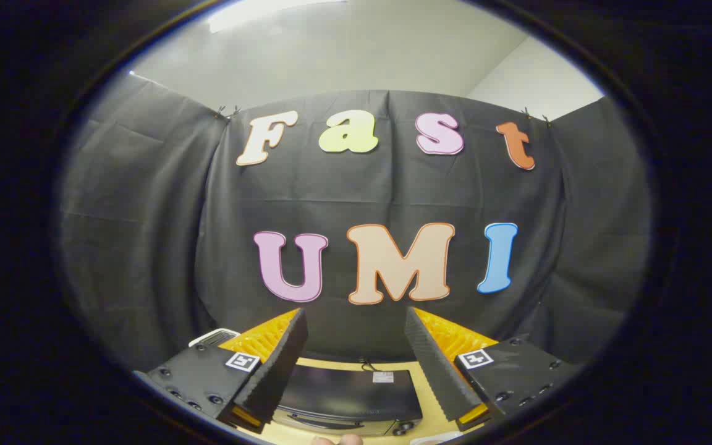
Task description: Open the toaster oven, put the food inside, and close the toaster oven door.
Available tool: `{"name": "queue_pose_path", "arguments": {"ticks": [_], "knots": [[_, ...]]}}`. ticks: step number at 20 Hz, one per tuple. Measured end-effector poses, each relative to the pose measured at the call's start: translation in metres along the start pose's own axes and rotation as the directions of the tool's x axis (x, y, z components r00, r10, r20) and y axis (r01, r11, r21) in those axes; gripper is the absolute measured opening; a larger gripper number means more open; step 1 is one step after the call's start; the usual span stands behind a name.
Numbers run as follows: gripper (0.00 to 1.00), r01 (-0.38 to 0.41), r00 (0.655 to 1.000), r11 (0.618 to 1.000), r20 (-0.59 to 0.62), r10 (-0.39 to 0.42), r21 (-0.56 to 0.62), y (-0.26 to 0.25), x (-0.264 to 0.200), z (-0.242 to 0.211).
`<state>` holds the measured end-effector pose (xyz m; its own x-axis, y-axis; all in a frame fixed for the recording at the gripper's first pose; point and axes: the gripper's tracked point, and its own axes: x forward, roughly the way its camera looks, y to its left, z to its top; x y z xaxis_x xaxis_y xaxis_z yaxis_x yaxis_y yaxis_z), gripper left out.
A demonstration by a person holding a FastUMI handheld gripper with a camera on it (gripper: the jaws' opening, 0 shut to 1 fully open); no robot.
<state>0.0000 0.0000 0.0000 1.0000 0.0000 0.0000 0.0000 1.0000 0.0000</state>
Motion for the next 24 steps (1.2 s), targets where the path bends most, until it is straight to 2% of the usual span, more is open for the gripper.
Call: {"name": "queue_pose_path", "arguments": {"ticks": [3,8,19,24], "knots": [[1.00,0.015,1.000,1.000,-0.006,-0.015,-0.011,-0.001,0.003,-0.002],[1.00,0.024,1.000,0.999,0.005,-0.025,0.038,-0.005,0.009,0.000],[1.00,0.061,0.998,0.998,-0.006,-0.061,0.035,-0.024,0.034,-0.019],[1.00,0.073,0.996,0.995,-0.062,-0.068,0.073,-0.027,0.053,-0.073]]}}
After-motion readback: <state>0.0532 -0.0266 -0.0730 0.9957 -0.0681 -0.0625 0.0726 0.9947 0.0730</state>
